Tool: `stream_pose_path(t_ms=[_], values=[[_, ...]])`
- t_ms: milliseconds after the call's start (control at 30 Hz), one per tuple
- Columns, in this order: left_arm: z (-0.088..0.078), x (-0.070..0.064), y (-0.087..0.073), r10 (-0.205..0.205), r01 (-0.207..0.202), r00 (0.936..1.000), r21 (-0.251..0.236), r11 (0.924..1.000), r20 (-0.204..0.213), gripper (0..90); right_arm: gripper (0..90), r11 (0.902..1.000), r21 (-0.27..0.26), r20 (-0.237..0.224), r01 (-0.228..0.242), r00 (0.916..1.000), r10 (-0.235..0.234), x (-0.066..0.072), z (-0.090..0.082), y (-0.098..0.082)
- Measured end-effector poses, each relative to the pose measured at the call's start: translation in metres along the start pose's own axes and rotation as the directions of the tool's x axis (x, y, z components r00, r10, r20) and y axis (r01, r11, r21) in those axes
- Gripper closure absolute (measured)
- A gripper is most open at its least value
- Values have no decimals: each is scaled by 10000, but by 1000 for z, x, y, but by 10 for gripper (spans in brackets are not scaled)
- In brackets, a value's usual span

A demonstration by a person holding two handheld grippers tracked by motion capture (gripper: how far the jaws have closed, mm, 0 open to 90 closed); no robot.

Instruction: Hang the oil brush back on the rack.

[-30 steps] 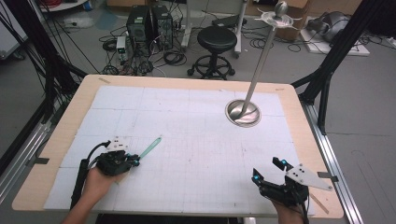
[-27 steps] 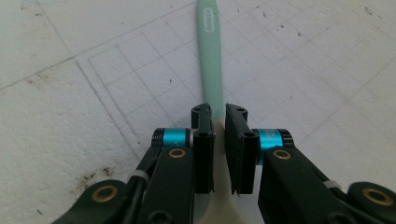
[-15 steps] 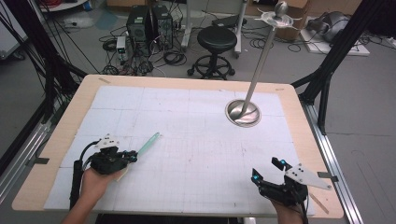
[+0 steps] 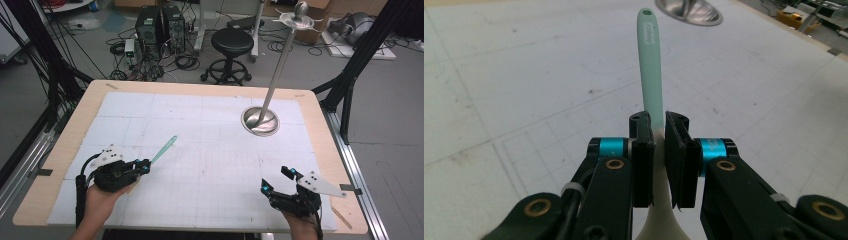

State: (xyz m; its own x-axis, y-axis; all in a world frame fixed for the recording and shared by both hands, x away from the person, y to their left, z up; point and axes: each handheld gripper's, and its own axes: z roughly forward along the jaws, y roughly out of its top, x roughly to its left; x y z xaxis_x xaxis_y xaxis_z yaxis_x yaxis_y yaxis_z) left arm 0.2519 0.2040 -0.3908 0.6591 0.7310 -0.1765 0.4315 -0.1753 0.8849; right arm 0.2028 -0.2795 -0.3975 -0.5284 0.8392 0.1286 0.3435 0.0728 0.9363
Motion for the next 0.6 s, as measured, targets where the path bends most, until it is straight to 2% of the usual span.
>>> stream_pose_path(t_ms=[67, 133, 167, 233, 367, 533, 600], values=[[-2, -7, 4, 209, -208, 9997, -100, 9997, 150, 818, 170, 9997, -171, -123, -177, 9998, 175, 4, 4, 3], [-3, -13, 8, 360, -354, 9989, -231, 9991, 297, 818, 170, 9988, -328, -419, -357, 9985, 343, 7, 9, 6], [-4, -16, 11, 418, -406, 9985, -343, 9986, 350, 818, 170, 9979, -419, -733, -498, 9962, 466, 11, 14, 9], [-5, -22, 14, 510, -487, 9974, -464, 9977, 504, 818, 170, 9976, -436, -917, -546, 9945, 505, 13, 17, 10], [-6, -33, 20, 746, -702, 9945, -607, 9957, 729, 818, 170, 9983, -332, -1606, -489, 9861, 430, 27, 33, 19], [-5, -42, 24, 899, -829, 9915, -759, 9937, 940, 818, 170, 9989, -328, -2021, -335, 9790, 262, 38, 47, 26], [-3, -46, 25, 987, -913, 9899, -753, 9930, 1018, 818, 170, 9990, -280, -2305, -356, 9727, 282, 45, 55, 30]])
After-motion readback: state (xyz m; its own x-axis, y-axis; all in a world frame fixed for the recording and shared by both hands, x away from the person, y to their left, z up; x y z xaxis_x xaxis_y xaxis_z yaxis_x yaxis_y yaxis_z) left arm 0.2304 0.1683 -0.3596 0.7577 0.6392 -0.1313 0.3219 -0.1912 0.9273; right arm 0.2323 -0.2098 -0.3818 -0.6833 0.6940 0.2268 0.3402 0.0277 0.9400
